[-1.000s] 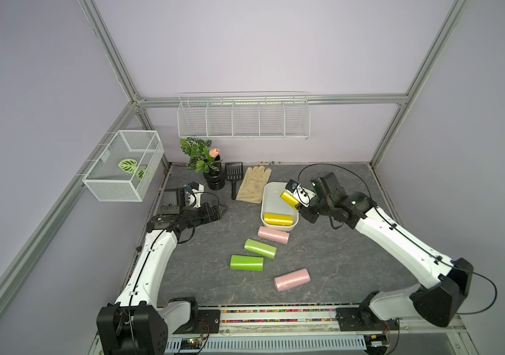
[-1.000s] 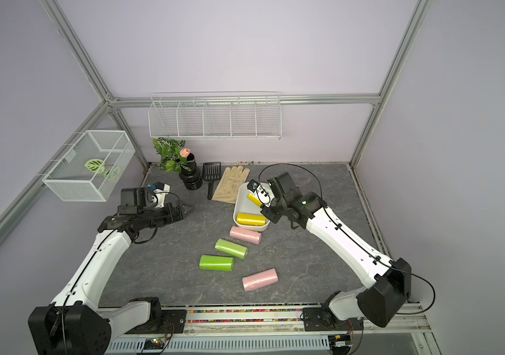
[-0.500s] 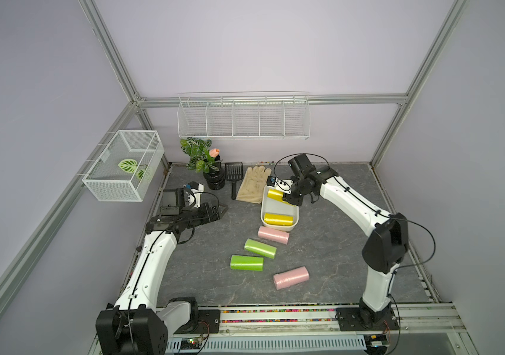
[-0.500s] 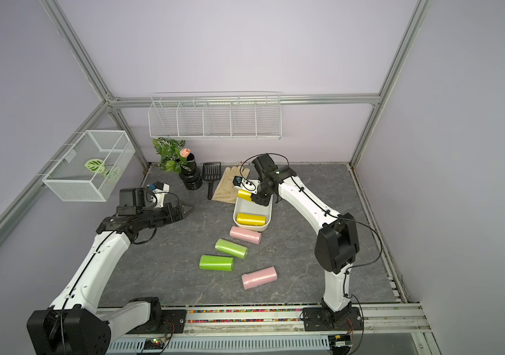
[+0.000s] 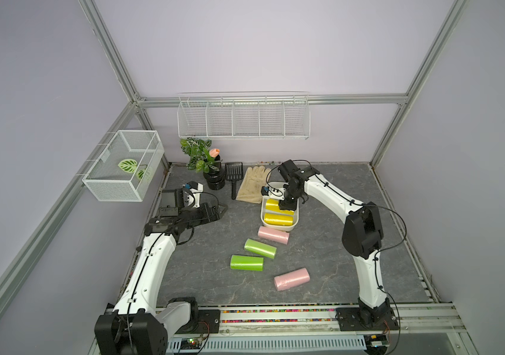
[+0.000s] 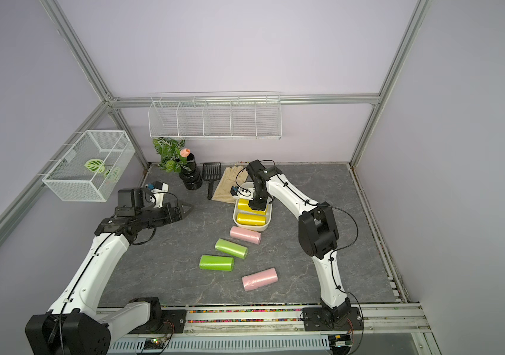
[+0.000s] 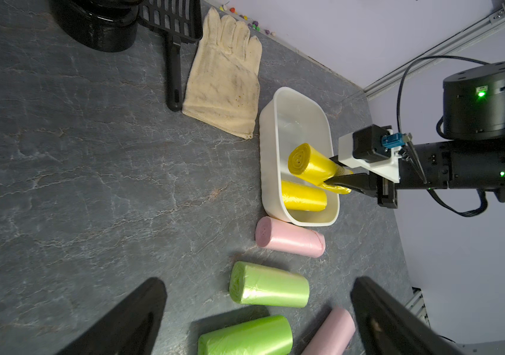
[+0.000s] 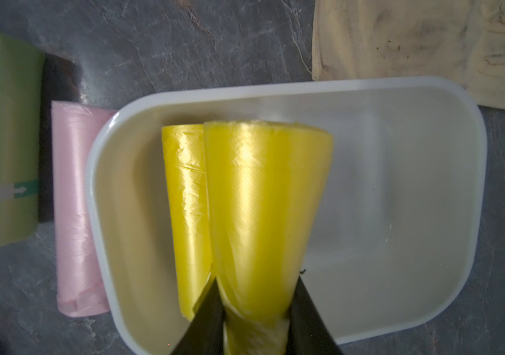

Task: Put the roll of trash bags into the storage box
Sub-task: Place the roll of trash bags in the storage box.

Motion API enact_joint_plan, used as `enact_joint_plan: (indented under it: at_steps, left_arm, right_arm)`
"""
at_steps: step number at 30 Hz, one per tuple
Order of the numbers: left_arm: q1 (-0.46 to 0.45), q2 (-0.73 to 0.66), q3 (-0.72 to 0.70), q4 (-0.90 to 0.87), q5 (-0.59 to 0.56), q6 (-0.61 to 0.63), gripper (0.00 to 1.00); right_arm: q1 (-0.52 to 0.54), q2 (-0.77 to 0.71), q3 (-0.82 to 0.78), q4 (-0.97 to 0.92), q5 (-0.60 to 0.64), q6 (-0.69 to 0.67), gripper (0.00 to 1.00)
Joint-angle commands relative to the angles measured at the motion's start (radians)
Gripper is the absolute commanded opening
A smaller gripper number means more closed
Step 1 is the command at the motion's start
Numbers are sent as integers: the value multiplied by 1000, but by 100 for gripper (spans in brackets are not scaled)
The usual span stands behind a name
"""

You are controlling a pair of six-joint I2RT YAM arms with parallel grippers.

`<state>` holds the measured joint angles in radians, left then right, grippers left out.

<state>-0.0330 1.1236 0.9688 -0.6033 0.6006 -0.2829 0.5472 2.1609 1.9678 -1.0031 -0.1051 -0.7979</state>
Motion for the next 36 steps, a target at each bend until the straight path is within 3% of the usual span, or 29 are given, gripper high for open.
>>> enact_joint_plan:
  at_steps: [1, 19, 25, 26, 28, 31, 36]
  left_arm:
    - [2, -16, 8, 7, 7, 9, 100]
    - [2, -23, 7, 4, 1, 8, 100]
    - [2, -24, 7, 5, 3, 7, 100]
    - [2, -26, 6, 5, 4, 7, 100]
    - [2, -27, 5, 7, 4, 7, 100]
    - [2, -28, 5, 6, 5, 7, 100]
    - [2, -30, 5, 6, 5, 7, 100]
  right_arm:
    - [-5, 23, -14, 0, 11, -33, 0]
    - [10, 126, -32, 31, 36, -37, 8]
    - [25, 135, -35, 43, 36, -25, 15]
    - [26, 134, -35, 42, 38, -24, 19]
    - [26, 135, -35, 43, 38, -21, 36]
    - [26, 130, -34, 43, 36, -18, 34]
    - [28, 96, -33, 37, 15, -11, 39]
